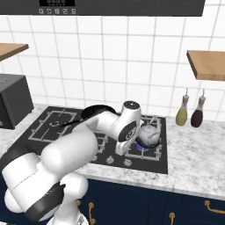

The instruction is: Pick the kettle from the counter and place it on a stove burner. Then turn the burner on.

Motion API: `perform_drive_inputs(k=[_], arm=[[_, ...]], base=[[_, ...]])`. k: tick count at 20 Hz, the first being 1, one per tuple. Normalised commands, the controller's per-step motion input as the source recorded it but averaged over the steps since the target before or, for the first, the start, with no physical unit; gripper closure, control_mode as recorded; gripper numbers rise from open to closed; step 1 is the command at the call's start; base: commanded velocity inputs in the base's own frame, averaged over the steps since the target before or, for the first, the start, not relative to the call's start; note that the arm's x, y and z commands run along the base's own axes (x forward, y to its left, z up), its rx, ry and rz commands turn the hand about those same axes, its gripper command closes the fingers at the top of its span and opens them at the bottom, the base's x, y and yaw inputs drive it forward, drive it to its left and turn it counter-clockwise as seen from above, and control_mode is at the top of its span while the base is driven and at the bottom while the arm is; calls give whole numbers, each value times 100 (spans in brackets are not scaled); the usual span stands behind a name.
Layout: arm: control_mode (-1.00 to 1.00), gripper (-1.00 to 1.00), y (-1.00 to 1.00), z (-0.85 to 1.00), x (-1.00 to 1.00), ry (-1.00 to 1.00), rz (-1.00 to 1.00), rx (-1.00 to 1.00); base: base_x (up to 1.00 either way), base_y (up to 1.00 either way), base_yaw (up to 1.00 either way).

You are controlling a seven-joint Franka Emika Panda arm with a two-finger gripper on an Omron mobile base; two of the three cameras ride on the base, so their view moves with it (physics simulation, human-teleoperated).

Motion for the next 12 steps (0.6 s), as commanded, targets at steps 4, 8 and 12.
perform_drive_inputs(k=[4, 8, 12], arm=[[-100, -100, 27, 42, 0, 1, -26, 0], [-100, -100, 35, 29, -16, 2, -32, 0], [-100, -100, 43, 17, -30, 2, -30, 0]], base=[[0, 0, 0], [0, 0, 0], [0, 0, 0]])
